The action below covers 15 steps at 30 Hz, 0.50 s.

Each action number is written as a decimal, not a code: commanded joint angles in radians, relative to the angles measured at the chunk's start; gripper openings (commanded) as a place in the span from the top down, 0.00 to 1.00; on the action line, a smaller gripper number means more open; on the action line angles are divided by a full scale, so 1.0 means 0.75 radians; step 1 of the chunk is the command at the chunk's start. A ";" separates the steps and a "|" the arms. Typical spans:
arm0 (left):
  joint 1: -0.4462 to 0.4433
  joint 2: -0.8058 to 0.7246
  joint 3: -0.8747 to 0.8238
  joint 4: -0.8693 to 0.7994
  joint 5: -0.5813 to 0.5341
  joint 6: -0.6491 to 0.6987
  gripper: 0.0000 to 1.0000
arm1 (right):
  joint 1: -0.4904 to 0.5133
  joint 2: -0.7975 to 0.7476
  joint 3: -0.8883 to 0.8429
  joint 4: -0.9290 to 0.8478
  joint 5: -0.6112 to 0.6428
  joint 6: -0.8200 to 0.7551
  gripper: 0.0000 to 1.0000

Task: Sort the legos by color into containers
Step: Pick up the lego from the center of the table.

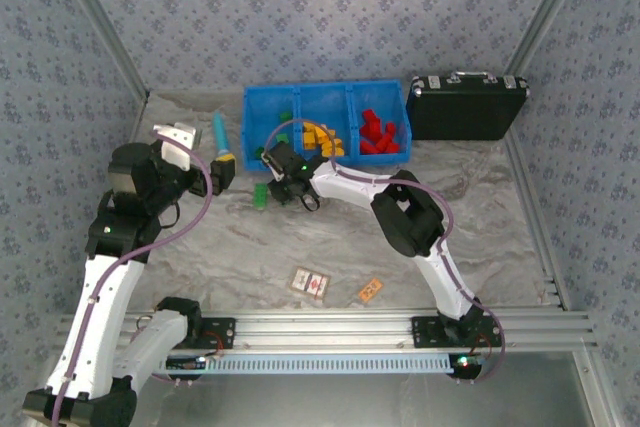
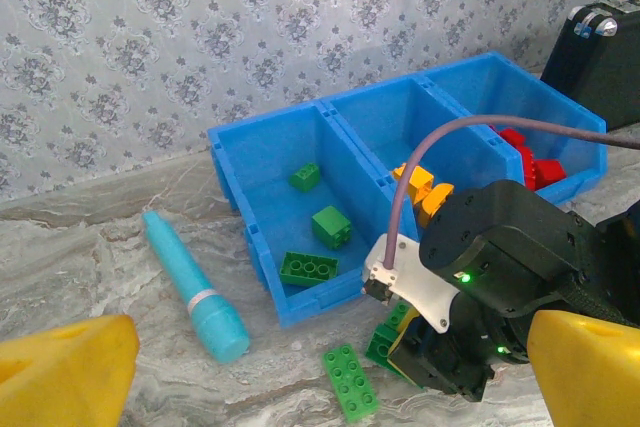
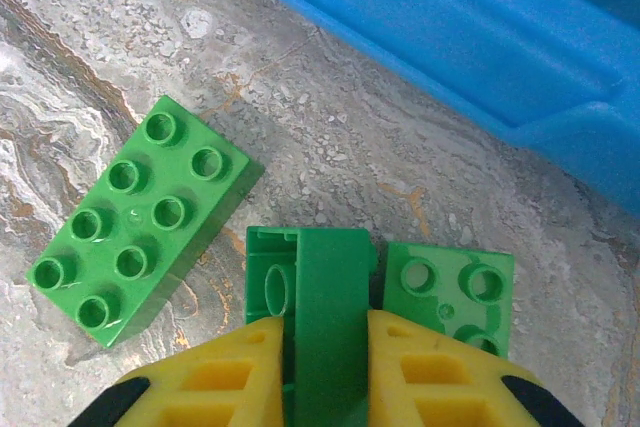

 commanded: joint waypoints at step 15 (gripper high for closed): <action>0.010 -0.022 0.015 0.008 -0.038 0.021 0.00 | -0.062 -0.075 0.302 -0.112 -0.015 -0.105 0.79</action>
